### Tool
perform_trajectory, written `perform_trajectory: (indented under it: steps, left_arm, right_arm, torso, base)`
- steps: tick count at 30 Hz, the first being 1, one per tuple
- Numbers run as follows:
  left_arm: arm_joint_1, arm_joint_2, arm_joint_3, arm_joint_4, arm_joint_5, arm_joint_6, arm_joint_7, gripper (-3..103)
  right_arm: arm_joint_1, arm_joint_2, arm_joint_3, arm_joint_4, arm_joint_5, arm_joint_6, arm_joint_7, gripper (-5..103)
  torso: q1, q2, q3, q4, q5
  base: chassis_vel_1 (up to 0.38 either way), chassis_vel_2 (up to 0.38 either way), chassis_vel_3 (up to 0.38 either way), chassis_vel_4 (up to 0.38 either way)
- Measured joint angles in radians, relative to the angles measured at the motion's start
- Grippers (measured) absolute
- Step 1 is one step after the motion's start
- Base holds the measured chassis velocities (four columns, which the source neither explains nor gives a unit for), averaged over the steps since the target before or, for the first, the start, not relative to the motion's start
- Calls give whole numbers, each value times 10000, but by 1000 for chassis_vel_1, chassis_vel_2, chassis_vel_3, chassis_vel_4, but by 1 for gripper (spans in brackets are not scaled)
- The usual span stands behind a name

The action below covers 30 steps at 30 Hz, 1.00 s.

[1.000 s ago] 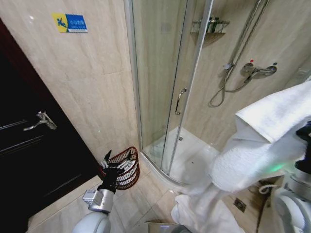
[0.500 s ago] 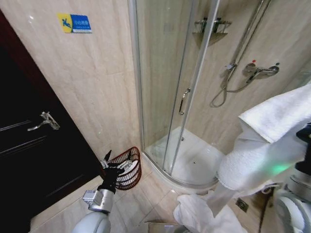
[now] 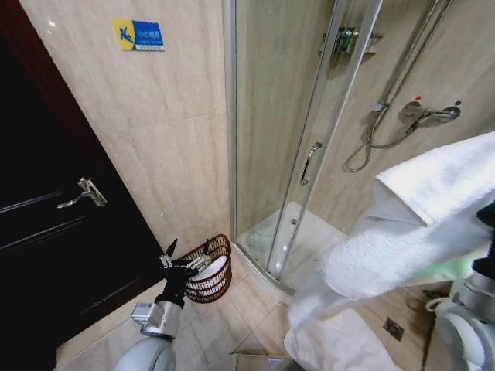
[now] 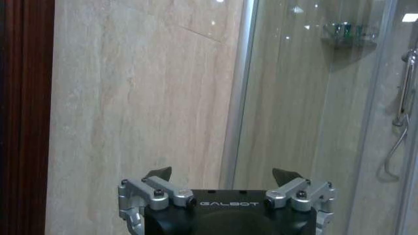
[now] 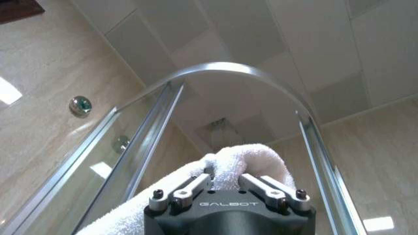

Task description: Discard the used towel into the hamper.

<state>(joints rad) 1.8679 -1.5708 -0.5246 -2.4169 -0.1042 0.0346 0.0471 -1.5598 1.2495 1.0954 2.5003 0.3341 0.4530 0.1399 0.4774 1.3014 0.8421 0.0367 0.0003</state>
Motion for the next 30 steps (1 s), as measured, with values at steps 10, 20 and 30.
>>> perform_trajectory:
  steps: [10,20,30]
  left_arm:
    - [0,1,0,0,1,0,0,100]
    - [0,1,0,0,0,0,0,100]
    - [0,1,0,-1,0,0,0,100]
  right_arm:
    - [-6,-39,0,-2,30,-1,16,6]
    - [-12,-43,30,-3,46,-2,26,6]
    - [-35,-42,49,-3,60,-3,29,6]
  torso:
    - [1,0,0,1,-5]
    - [-3,1,-1,-1,-1]
    - [0,2,0,0,-4]
  base:
    - [10,-6,-7,8]
    - [62,-64,-89,62]
    - [63,-50,-56,57]
